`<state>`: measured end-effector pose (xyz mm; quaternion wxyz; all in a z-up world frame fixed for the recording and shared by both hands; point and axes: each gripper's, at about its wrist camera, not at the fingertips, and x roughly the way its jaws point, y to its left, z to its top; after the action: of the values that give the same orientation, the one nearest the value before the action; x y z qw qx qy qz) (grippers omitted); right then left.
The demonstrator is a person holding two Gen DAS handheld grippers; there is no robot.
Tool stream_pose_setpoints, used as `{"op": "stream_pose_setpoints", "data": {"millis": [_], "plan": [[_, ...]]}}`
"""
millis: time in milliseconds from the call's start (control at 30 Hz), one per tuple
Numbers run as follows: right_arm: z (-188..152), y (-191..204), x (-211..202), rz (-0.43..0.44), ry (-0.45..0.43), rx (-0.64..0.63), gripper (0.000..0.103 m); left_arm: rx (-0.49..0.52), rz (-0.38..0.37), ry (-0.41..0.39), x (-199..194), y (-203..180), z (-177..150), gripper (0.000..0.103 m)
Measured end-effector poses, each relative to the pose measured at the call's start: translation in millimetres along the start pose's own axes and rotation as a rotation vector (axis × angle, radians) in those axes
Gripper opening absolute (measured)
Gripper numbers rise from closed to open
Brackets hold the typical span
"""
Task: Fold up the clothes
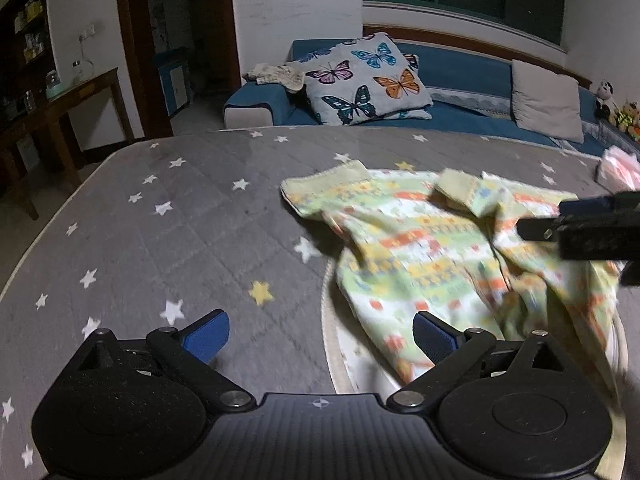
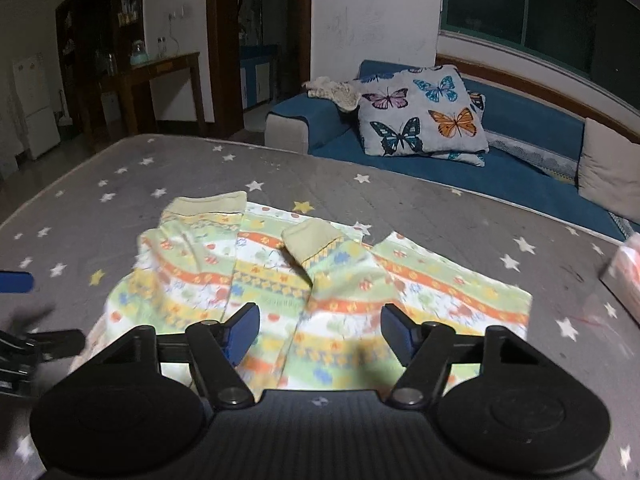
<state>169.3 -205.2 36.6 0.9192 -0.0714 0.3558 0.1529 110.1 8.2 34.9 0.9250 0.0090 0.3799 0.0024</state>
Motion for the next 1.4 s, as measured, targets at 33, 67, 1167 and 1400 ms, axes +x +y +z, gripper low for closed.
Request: {"op": "stream_pose_setpoints", "data": {"millis": [33, 67, 1167, 1400], "plan": [[2.0, 0.2, 8.5, -0.007, 0.007, -0.005, 0.063, -0.007, -0.002, 0.0, 3.4, 2.0, 5.6, 0.097], [3.7, 0.2, 16.9, -0.014, 0.014, -0.009, 0.061, -0.012, 0.0, -0.002, 7.6, 2.7, 11.9, 0.097], [16.1, -25.5, 58.4, -0.011, 0.002, -0.067, 0.034, -0.061, -0.029, 0.011, 141.4, -13.4, 106.5, 0.017], [17.6, -40.9, 38.3, -0.028, -0.031, 0.025, 0.005, -0.112, -0.062, -0.013, 120.8, 8.6, 104.3, 0.012]]}}
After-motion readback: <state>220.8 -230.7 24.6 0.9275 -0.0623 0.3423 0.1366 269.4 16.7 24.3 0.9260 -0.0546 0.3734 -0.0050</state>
